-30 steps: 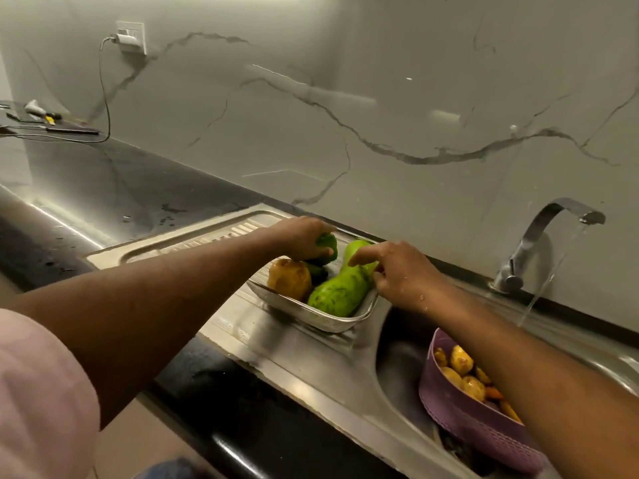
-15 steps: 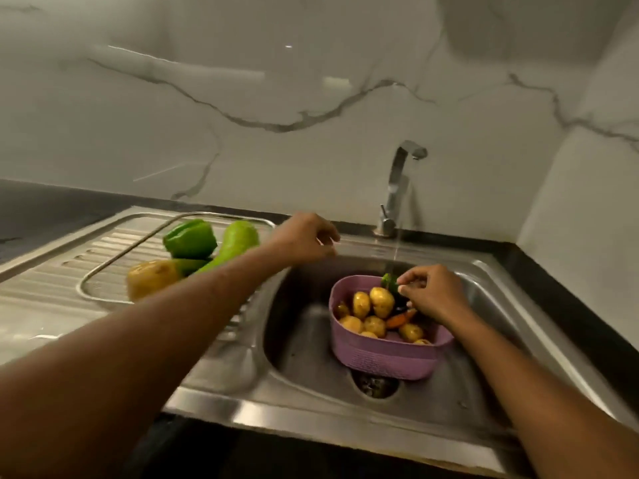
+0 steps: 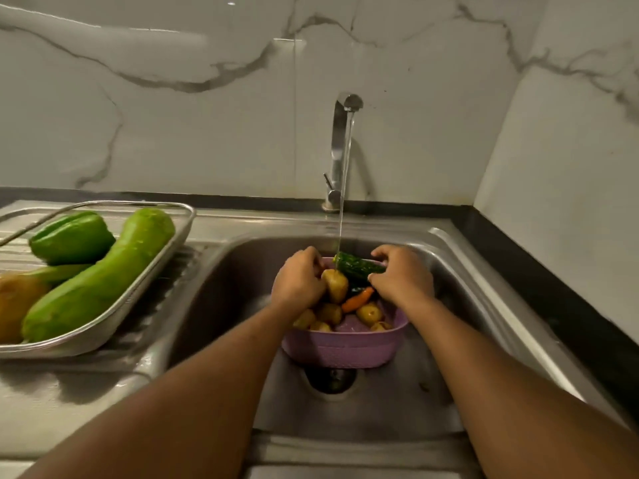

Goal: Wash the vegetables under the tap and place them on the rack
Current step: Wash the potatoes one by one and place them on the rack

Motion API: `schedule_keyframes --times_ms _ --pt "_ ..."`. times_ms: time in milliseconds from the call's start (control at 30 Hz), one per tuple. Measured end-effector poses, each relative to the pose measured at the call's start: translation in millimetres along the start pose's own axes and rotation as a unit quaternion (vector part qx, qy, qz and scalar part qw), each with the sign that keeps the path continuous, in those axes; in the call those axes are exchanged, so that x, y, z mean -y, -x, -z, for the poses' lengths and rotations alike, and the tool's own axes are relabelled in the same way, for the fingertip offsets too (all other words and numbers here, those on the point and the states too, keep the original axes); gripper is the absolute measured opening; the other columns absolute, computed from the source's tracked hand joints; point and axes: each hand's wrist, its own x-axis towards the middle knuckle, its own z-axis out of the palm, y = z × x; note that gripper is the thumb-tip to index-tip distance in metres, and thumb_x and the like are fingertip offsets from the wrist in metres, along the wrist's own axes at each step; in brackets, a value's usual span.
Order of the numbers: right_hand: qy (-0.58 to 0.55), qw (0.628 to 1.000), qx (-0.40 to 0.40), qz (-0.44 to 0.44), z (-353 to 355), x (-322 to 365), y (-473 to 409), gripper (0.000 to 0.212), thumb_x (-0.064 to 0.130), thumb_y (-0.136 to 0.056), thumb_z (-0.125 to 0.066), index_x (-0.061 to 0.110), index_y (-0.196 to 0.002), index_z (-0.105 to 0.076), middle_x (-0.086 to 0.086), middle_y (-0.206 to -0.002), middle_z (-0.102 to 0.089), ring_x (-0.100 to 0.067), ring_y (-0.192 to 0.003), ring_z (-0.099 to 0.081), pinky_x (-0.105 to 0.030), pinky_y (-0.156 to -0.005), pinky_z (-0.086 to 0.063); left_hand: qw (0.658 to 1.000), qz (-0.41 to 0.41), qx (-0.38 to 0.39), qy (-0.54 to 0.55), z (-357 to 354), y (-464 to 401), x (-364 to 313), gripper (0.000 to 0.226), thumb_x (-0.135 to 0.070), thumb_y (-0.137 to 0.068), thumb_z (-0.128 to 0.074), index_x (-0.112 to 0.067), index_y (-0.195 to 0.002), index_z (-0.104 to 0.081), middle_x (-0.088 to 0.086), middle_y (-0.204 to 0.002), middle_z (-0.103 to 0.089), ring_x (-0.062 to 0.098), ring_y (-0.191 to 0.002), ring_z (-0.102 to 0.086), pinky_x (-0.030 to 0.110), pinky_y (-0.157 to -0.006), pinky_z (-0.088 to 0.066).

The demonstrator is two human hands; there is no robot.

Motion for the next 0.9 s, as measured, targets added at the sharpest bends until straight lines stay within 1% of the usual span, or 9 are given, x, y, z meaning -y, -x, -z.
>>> schedule_keyframes --times_ms 67,133,267,333,433,567,700,833,900 --pt "0.064 0.996 0.05 0.031 -4.6 1.8 1.9 0.062 0.03 -0.084 -0.081 0.034 -0.141 -0.057 0.001 -0.129 -0.057 -0.022 -0.123 -0.051 -0.042 -0.095 -0.053 0.998 -0.03 0.046 -0.015 0.4 -1.9 5.5 0.041 -0.008 -0.082 -0.069 -0.025 -0.118 -0.063 -0.002 -0.116 -0.06 0.02 -0.107 -0.06 0.043 -0.093 -0.055" --pt "0.093 0.994 0.042 0.043 -8.9 2.2 3.1 0.064 0.028 -0.083 -0.081 0.032 -0.141 -0.056 -0.001 -0.129 -0.053 -0.024 -0.124 -0.047 -0.044 -0.097 -0.052 0.996 -0.035 0.082 -0.031 1.7 -3.8 8.4 0.051 -0.008 -0.082 -0.07 -0.023 -0.131 -0.062 0.002 -0.127 -0.059 0.023 -0.117 -0.059 0.044 -0.1 -0.053" --pt "0.077 0.995 -0.049 0.047 -6.2 13.4 8.5 0.028 0.024 -0.085 -0.08 0.026 -0.109 -0.066 0.003 -0.106 -0.062 -0.02 -0.103 -0.06 -0.037 -0.082 -0.055 0.991 -0.02 0.059 -0.117 8.4 -1.5 10.1 0.032 -0.017 -0.087 -0.069 -0.017 -0.118 -0.062 0.007 -0.123 -0.053 0.028 -0.113 -0.055 0.046 -0.095 -0.053" --pt "0.093 0.994 -0.003 0.055 -9.2 23.9 13.8 0.016 0.031 -0.086 -0.078 0.026 -0.098 -0.068 0.004 -0.096 -0.065 -0.021 -0.092 -0.064 -0.035 -0.076 -0.053 0.978 -0.023 0.083 -0.191 9.7 2.3 11.5 0.037 -0.027 -0.084 -0.075 -0.018 -0.117 -0.062 0.005 -0.124 -0.058 0.026 -0.112 -0.059 0.042 -0.091 -0.055" --pt "0.121 0.987 0.086 0.056 -22.3 31.0 19.0 0.013 0.031 -0.083 -0.077 0.025 -0.093 -0.072 0.001 -0.093 -0.07 -0.021 -0.087 -0.066 -0.032 -0.07 -0.052 0.969 -0.047 0.1 -0.221 4.3 3.0 12.2 0.057 -0.034 -0.084 -0.077 -0.027 -0.135 -0.054 0.0 -0.138 -0.055 0.024 -0.125 -0.056 0.042 -0.095 -0.054" --pt "0.106 0.983 0.145 0.032 -30.5 25.0 15.6 0.014 0.028 -0.08 -0.076 0.022 -0.093 -0.077 0.002 -0.09 -0.072 -0.019 -0.082 -0.067 -0.032 -0.072 -0.058 0.962 -0.053 0.111 -0.243 -2.5 1.7 6.3 0.017 -0.028 -0.092 -0.069 -0.023 -0.108 -0.071 0.003 -0.122 -0.067 0.024 -0.108 -0.065 0.038 -0.09 -0.056" --pt "0.061 0.986 0.156 0.015 -25.7 21.6 8.6 0.004 0.026 -0.079 -0.077 0.026 -0.081 -0.081 0.004 -0.083 -0.076 -0.017 -0.079 -0.072 -0.035 -0.075 -0.063 0.972 -0.035 0.108 -0.208 -2.0 -0.7 6.7 0.015 -0.019 -0.093 -0.068 -0.013 -0.106 -0.074 0.01 -0.118 -0.066 0.03 -0.105 -0.066 0.042 -0.094 -0.056" --pt "-0.023 0.989 0.142 -0.019 -15.8 19.6 2.4 0.017 0.028 -0.092 -0.07 0.021 -0.079 -0.079 0.007 -0.066 -0.075 -0.012 -0.06 -0.073 -0.03 -0.062 -0.061 0.984 -0.043 0.102 -0.142 15.4 -4.3 4.9 0.03 -0.014 -0.086 -0.073 -0.012 -0.116 -0.072 0.011 -0.12 -0.063 0.03 -0.109 -0.062 0.036 -0.09 -0.052" --pt "-0.105 0.987 0.114 -0.038 -10.7 18.4 0.4 0.023 0.03 -0.097 -0.066 0.019 -0.081 -0.076 0.005 -0.064 -0.074 -0.013 -0.056 -0.073 -0.036 -0.065 -0.064 0.989 -0.041 0.111 -0.088 28.2 -4.8 9.2 0.044 -0.011 -0.082 -0.079 -0.016 -0.125 -0.068 0.005 -0.116 -0.062 0.025 -0.109 -0.061 0.035 -0.088 -0.056"
